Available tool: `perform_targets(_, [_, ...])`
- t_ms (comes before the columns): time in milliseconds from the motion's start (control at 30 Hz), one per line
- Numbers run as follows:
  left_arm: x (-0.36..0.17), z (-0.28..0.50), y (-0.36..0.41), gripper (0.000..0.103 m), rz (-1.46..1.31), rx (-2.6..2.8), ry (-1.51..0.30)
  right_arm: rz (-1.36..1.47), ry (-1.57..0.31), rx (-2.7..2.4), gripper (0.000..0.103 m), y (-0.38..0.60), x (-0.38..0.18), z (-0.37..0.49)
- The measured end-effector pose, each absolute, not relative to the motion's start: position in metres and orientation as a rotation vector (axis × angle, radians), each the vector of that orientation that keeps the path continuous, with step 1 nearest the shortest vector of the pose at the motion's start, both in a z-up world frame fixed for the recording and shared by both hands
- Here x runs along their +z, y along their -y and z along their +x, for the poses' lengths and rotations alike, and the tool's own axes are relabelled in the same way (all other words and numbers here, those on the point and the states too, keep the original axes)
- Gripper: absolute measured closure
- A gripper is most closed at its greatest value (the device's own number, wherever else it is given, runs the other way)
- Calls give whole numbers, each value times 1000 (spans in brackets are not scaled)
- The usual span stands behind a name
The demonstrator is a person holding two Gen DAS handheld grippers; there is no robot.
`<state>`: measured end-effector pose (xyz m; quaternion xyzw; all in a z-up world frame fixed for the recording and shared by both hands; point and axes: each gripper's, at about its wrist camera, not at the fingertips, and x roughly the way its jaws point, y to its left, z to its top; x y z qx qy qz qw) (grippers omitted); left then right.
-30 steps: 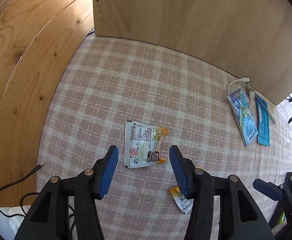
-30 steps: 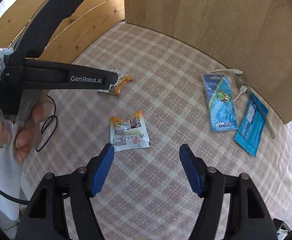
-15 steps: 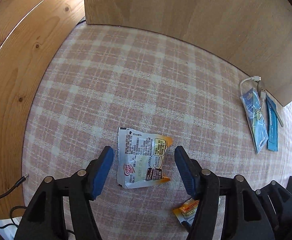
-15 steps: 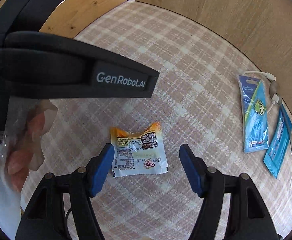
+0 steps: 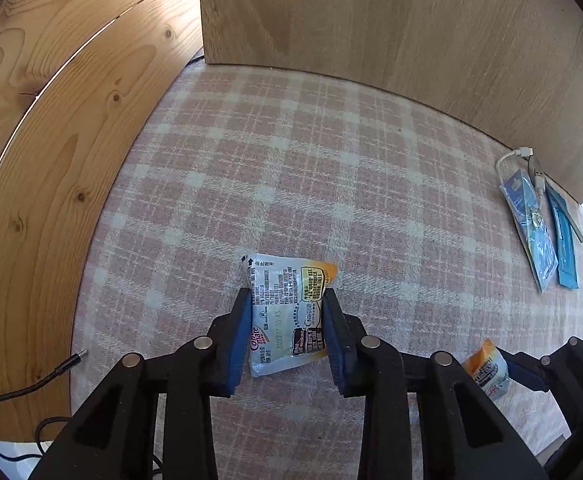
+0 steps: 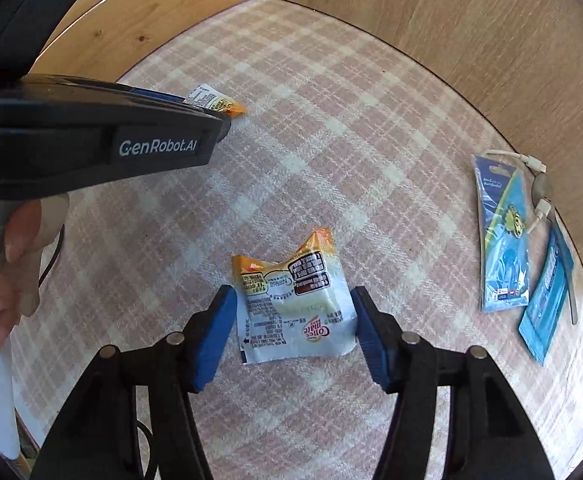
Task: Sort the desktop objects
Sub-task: 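Lift the snack packet with the left gripper while the right grasps the other packet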
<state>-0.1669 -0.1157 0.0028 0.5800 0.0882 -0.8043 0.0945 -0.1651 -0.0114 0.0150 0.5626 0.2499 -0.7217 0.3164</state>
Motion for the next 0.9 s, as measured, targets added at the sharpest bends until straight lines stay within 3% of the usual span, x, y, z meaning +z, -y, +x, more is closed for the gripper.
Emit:
perform_targets(200, [5,-143,117,74,1732,-2414,-385,1552,-565,-1877,90,-7,24,-166])
perform_targets(267, [6,-135,115,75,1742,-2423,-398,1570,-560,-1898,94,-14,27,-163])
perform_targets(467, [20,-105,109,75,1729,-2455,-412,1593,-414,-1974,97,-44,48,-159])
perform_targets(900, [77,-68,37,75,1721,-2642,-252,1580,-90,-2173,97,-176,92,-91])
